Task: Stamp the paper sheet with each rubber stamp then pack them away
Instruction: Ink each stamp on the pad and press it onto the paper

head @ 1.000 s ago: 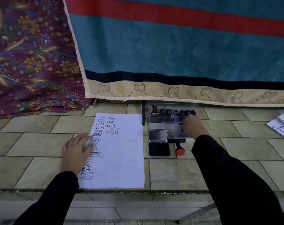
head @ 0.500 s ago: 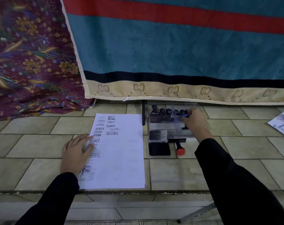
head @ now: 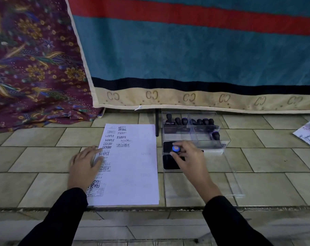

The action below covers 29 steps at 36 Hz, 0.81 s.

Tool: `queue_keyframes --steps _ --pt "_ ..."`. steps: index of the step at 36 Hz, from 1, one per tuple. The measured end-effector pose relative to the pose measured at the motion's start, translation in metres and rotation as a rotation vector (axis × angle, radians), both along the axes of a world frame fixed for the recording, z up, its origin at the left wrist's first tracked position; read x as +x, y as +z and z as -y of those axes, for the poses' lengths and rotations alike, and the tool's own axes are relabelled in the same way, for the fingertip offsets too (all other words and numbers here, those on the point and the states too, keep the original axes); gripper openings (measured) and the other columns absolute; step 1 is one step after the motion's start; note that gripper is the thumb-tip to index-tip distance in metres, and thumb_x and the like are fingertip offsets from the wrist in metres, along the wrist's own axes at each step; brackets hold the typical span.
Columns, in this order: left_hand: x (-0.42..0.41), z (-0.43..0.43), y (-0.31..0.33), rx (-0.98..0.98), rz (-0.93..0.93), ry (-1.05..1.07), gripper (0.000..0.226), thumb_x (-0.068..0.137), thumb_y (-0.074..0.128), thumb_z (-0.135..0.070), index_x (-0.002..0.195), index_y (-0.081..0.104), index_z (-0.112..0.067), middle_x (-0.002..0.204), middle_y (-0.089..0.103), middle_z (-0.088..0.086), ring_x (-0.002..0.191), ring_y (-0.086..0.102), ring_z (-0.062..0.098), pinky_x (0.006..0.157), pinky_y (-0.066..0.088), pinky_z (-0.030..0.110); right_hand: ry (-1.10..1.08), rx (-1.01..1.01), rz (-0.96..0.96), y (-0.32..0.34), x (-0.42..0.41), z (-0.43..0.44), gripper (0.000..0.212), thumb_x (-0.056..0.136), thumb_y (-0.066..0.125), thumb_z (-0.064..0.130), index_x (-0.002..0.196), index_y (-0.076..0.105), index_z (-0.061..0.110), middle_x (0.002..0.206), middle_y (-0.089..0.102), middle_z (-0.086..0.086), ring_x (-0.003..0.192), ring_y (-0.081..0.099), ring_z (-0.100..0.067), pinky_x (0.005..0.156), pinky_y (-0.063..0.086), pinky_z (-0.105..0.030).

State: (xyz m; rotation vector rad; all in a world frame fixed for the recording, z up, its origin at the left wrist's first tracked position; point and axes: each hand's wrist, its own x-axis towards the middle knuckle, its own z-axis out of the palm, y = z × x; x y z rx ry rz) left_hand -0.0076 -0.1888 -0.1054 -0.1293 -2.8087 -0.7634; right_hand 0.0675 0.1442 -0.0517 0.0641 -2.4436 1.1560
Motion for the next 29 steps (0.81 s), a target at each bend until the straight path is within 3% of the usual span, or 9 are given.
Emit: queue_keyframes --steps 7,19,26,29 --pt "0.000 0.002 -0.001 -0.004 -0.008 -0.001 0.041 0.084 0.048 -0.041 0.119 0.066 -0.029 0.135 0.058 -0.004 0.127 0.048 0.021 0.111 0.020 0.038 -0.027 0.030 0.063 -0.008 0.002 0.001 0.025 0.085 0.070 0.012 0.109 0.065 0.012 0.105 0.062 0.002 0.088 0.065 -0.010 0.080 0.057 -0.027" --pt "-0.003 0.003 -0.008 -0.012 -0.051 0.002 0.028 0.091 0.065 -0.024 0.119 0.065 -0.029 0.135 0.058 -0.005 0.126 0.048 0.020 0.110 0.019 0.037 -0.069 0.027 0.079 -0.010 0.000 0.004 0.019 0.085 0.069 0.012 0.103 0.063 0.011 0.107 0.060 0.000 0.087 0.064 -0.013 0.078 0.057 -0.030" --pt "-0.006 0.005 -0.010 -0.027 -0.050 -0.006 0.029 0.092 0.064 -0.025 0.120 0.064 -0.029 0.135 0.057 -0.005 0.127 0.048 0.019 0.110 0.022 0.041 -0.054 0.056 0.082 -0.011 0.001 0.003 0.021 0.086 0.067 0.011 0.107 0.062 0.013 0.109 0.061 0.002 0.087 0.064 -0.008 0.079 0.057 -0.027" --pt "-0.006 0.005 -0.010 -0.017 -0.054 -0.007 0.032 0.089 0.056 -0.036 0.120 0.065 -0.030 0.134 0.058 -0.006 0.127 0.048 0.018 0.110 0.021 0.039 -0.038 0.072 0.033 -0.004 -0.003 0.006 0.022 0.085 0.067 0.008 0.107 0.064 0.011 0.105 0.062 0.002 0.086 0.064 -0.009 0.081 0.055 -0.021"
